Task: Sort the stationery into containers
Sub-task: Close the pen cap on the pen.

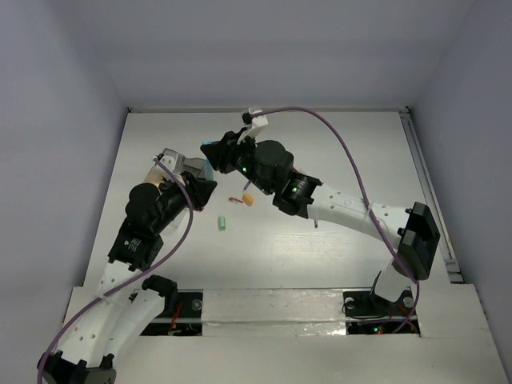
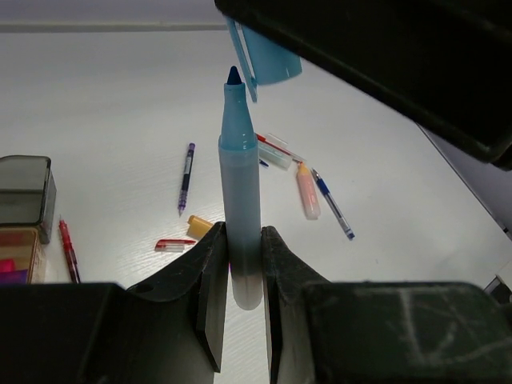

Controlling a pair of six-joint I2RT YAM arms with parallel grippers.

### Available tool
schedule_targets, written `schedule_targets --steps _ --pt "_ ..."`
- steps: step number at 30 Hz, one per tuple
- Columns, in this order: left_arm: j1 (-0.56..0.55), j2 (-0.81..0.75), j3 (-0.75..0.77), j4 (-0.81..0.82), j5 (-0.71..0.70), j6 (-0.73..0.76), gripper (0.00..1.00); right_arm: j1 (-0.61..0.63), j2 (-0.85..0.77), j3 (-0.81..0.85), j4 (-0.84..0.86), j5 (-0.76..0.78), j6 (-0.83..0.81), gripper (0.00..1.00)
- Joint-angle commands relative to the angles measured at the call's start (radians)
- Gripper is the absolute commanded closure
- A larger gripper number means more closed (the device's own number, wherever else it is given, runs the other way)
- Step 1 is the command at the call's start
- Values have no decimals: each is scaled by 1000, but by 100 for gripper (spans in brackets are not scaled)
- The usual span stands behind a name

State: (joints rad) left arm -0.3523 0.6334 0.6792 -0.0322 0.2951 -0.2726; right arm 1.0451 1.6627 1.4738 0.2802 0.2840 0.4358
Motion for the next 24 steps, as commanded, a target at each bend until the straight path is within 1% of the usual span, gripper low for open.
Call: schedule_targets --steps 1,8,15,20,24 --pt "-5 -3 19 34 10 3 100 10 -3 59 132 49 -31 95" --pt "-5 18 22 34 16 1 100 10 6 82 139 37 -45 95" --pt "-5 -18 17 43 10 1 100 10 49 88 116 72 -55 94" --pt "-5 -31 11 61 36 -8 100 10 66 88 113 75 -55 93" --pt "-5 -28 16 51 16 -5 100 10 63 77 123 75 -58 93"
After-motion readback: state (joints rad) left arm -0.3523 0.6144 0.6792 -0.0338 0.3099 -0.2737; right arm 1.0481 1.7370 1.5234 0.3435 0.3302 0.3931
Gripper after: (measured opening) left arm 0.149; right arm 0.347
